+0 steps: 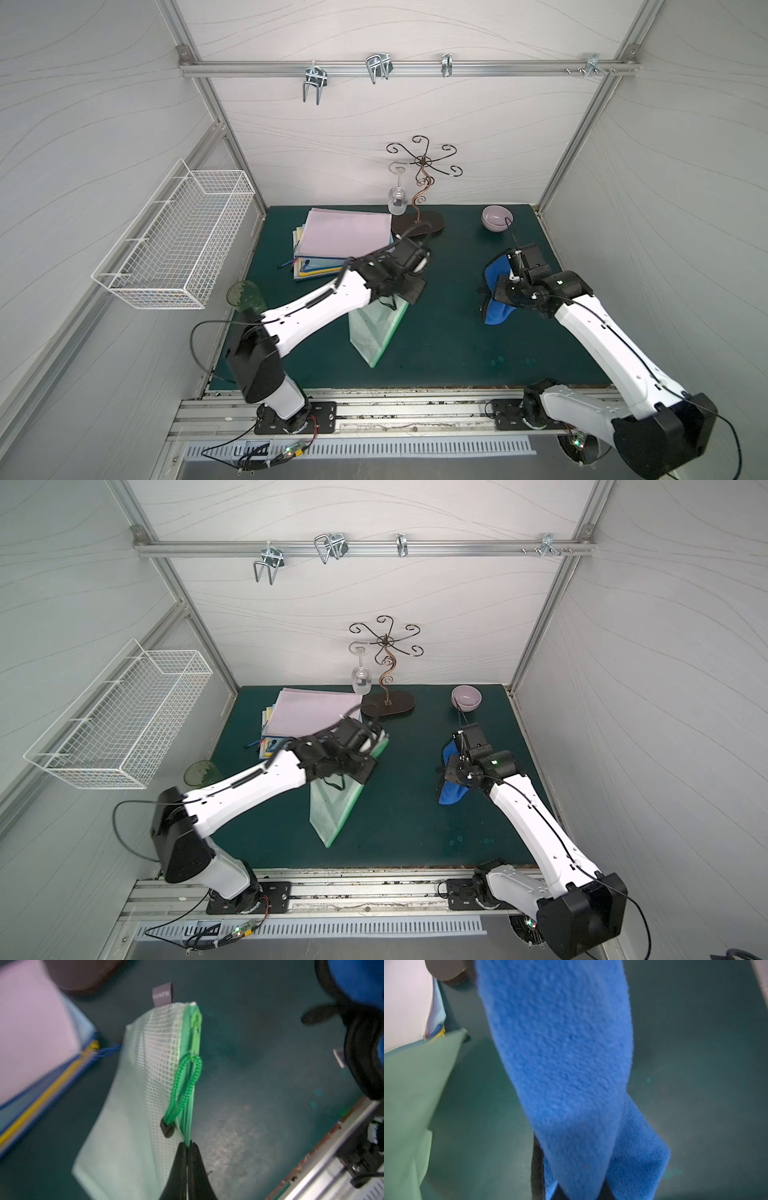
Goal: Wipe the document bag
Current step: Adjust the document bag at the center of the board.
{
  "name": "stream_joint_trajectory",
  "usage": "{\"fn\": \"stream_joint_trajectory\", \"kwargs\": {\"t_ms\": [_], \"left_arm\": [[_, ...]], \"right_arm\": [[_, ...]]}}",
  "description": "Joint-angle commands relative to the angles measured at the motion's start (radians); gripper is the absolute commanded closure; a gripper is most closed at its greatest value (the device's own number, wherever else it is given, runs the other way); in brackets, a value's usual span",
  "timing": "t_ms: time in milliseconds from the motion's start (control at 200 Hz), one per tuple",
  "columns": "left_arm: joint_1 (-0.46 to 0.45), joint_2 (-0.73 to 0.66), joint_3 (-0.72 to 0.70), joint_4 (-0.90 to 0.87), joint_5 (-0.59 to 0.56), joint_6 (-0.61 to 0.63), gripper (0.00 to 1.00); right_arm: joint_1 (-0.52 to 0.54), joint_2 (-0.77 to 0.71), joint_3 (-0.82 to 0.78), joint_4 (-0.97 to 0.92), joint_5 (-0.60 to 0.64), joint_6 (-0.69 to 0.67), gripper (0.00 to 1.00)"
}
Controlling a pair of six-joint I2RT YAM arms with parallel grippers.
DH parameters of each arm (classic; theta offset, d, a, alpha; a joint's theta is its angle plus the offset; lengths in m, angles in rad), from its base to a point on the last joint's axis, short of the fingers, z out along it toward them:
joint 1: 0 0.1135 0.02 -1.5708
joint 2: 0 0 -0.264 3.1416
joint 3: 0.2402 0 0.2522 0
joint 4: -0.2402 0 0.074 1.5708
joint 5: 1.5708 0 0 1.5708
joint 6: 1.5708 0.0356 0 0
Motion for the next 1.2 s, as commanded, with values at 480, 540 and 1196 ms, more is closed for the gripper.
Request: {"fn": "stream_joint_trajectory", "kwargs": {"t_ms": [480,540,1196], "left_arm": [[0.228,-0.157,0.264,-0.241,-0.335,0.305,1.0],[0.182,-0.12,0.276,-0.214,-0.367,0.325,1.0],[-0.272,0.37,0.06,0.18,0.12,-0.013,1.0]], "right_arm": [[-0.003,0.056,-0.026,0.065,-0.092,-0.027,1.0],[-0.016,0.051,-0.031,0.064,-0.087,-0.03,1.0],[-0.145,-0.013,-0.003,0.041,-0.069,-0.048,1.0]]}}
